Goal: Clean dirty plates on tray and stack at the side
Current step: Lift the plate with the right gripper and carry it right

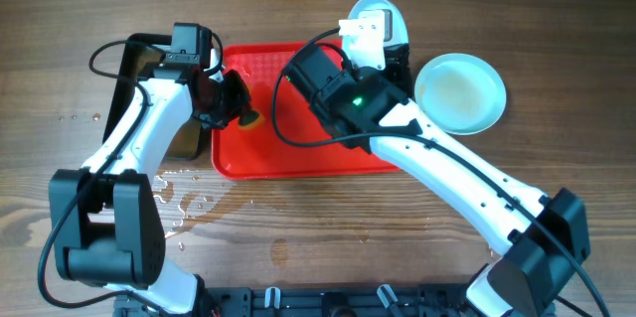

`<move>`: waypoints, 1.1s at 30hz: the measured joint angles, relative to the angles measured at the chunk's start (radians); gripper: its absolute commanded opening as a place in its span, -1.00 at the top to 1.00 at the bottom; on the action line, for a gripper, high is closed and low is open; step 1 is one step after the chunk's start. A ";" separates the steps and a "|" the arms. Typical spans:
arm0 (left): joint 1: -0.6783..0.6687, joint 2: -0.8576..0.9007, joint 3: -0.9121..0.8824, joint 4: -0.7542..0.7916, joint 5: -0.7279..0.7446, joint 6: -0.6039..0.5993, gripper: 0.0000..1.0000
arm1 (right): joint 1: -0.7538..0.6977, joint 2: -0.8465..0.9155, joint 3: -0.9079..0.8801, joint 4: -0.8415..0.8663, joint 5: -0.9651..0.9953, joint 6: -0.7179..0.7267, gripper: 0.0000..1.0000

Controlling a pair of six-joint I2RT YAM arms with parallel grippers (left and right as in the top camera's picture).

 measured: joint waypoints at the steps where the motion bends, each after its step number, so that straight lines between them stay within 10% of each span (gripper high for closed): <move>1: 0.000 0.000 0.000 0.000 0.000 0.000 0.92 | 0.006 0.000 0.000 0.000 0.030 0.000 0.91; 22: 0.000 0.000 0.000 0.000 -0.003 0.000 0.92 | 0.034 0.000 0.000 0.031 0.201 -0.004 0.91; 33: 0.000 0.000 0.000 0.000 -0.004 0.000 0.92 | -0.121 0.000 0.000 0.069 -0.462 -0.090 0.91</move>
